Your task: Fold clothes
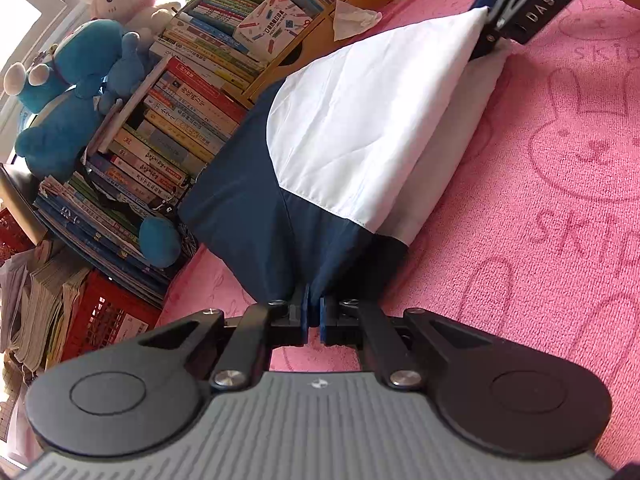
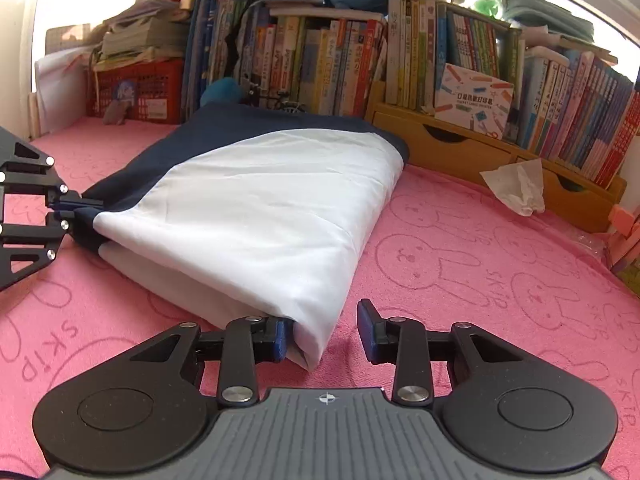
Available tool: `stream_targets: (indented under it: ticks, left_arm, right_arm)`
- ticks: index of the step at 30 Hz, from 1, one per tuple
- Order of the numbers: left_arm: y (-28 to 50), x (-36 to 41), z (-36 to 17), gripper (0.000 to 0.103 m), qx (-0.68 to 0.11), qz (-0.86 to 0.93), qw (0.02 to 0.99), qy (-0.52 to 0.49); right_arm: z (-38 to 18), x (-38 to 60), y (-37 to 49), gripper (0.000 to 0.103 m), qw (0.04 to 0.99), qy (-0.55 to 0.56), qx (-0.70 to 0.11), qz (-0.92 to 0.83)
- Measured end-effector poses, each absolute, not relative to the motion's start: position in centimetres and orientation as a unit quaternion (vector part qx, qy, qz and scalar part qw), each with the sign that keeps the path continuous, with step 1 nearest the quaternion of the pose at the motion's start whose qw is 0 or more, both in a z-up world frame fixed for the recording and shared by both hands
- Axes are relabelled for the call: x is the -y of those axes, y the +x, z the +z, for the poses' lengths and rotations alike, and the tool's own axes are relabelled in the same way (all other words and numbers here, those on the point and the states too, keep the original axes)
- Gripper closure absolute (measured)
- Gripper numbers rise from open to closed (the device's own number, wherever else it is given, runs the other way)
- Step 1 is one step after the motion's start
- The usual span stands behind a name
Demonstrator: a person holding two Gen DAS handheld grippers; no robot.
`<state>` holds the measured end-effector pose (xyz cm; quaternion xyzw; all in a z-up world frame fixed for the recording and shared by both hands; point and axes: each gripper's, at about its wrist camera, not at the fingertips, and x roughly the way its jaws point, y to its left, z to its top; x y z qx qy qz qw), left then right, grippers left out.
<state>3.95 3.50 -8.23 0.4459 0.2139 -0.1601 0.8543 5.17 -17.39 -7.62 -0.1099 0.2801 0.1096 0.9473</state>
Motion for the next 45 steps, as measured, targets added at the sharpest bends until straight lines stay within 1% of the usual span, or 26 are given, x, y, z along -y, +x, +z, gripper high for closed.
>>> stream_targets:
  ticks: [3, 5, 7, 10, 14, 17, 19, 24, 28, 29, 31, 33, 34, 35, 37, 39, 42, 45]
  left_arm:
    - [3.9, -3.6, -8.1, 0.100, -0.211, -0.164, 0.860, 0.435]
    - [3.9, -3.6, -8.1, 0.100, -0.212, -0.161, 0.866, 0.423]
    - [4.0, -3.9, -8.0, 0.100, -0.211, -0.161, 0.873, 0.409]
    - [3.9, -4.0, -8.0, 0.100, -0.208, -0.161, 0.878, 0.401]
    - [3.5, -4.0, -8.2, 0.100, -0.198, -0.165, 0.878, 0.403]
    - [3.2, -4.1, -8.2, 0.100, -0.191, -0.173, 0.878, 0.403]
    - [3.3, -4.3, -8.1, 0.100, -0.191, -0.177, 0.881, 0.395]
    - [3.4, -5.2, -7.7, 0.100, -0.196, -0.195, 0.881, 0.384]
    - [3.5, -7.0, -7.2, 0.099, -0.221, -0.180, 0.887, 0.363]
    - [3.6, -7.6, -6.6, 0.098, -0.239, -0.169, 0.894, 0.340]
    - [3.6, -9.0, -5.3, 0.099, -0.278, -0.139, 0.909, 0.277]
    - [2.5, -10.6, -3.6, 0.098, -0.290, -0.142, 0.931, 0.171]
    - [1.7, -11.2, -2.9, 0.097, -0.292, -0.148, 0.938, 0.117]
    - [0.9, -11.4, -2.4, 0.097, -0.293, -0.154, 0.941, 0.070]
    - [-0.2, -11.4, -1.8, 0.097, -0.305, -0.170, 0.937, -0.016]
    - [-0.3, -11.0, -2.2, 0.095, -0.325, -0.195, 0.918, -0.118]
    - [0.6, -9.6, -3.7, 0.090, -0.357, -0.201, 0.881, -0.238]
    - [2.6, -9.2, -5.9, 0.090, -0.383, -0.188, 0.829, -0.361]
  right_arm:
    - [-6.4, 18.6, 4.7, 0.074, 0.963, -0.060, -0.246, 0.095]
    - [-6.0, 18.7, 4.5, 0.073, 0.967, -0.058, -0.233, 0.086]
    - [-6.2, 17.8, 4.7, 0.076, 0.964, -0.066, -0.239, 0.094]
    - [-6.6, 16.6, 5.5, 0.076, 0.961, -0.082, -0.249, 0.088]
    - [-6.6, 17.6, 6.6, 0.075, 0.962, -0.042, -0.262, 0.068]
    - [-6.7, 17.4, 5.8, 0.074, 0.966, -0.076, -0.244, 0.034]
    - [-7.0, 17.0, 5.7, 0.074, 0.965, -0.089, -0.247, 0.020]
    - [-6.9, 17.1, 5.5, 0.075, 0.964, -0.085, -0.253, 0.023]
    - [-7.0, 16.8, 4.9, 0.075, 0.962, -0.101, -0.251, 0.026]
    - [-7.0, 16.8, 4.8, 0.076, 0.962, -0.095, -0.254, 0.031]
    - [-7.1, 16.6, 4.8, 0.088, 0.961, -0.080, -0.260, 0.045]
    - [-7.0, 16.1, 4.7, 0.088, 0.962, -0.082, -0.258, 0.040]
    - [-7.0, 16.3, 4.7, 0.087, 0.962, -0.065, -0.262, 0.040]
    - [-7.0, 16.8, 4.9, 0.085, 0.961, -0.042, -0.269, 0.042]
    - [-7.5, 18.1, 5.4, 0.077, 0.950, 0.032, -0.305, 0.053]
    - [-7.9, 19.0, 5.5, 0.075, 0.943, 0.077, -0.319, 0.064]
    - [-7.7, 19.4, 5.4, 0.084, 0.944, 0.093, -0.310, 0.064]
    - [-6.8, 19.7, 5.1, 0.085, 0.950, 0.095, -0.290, 0.066]
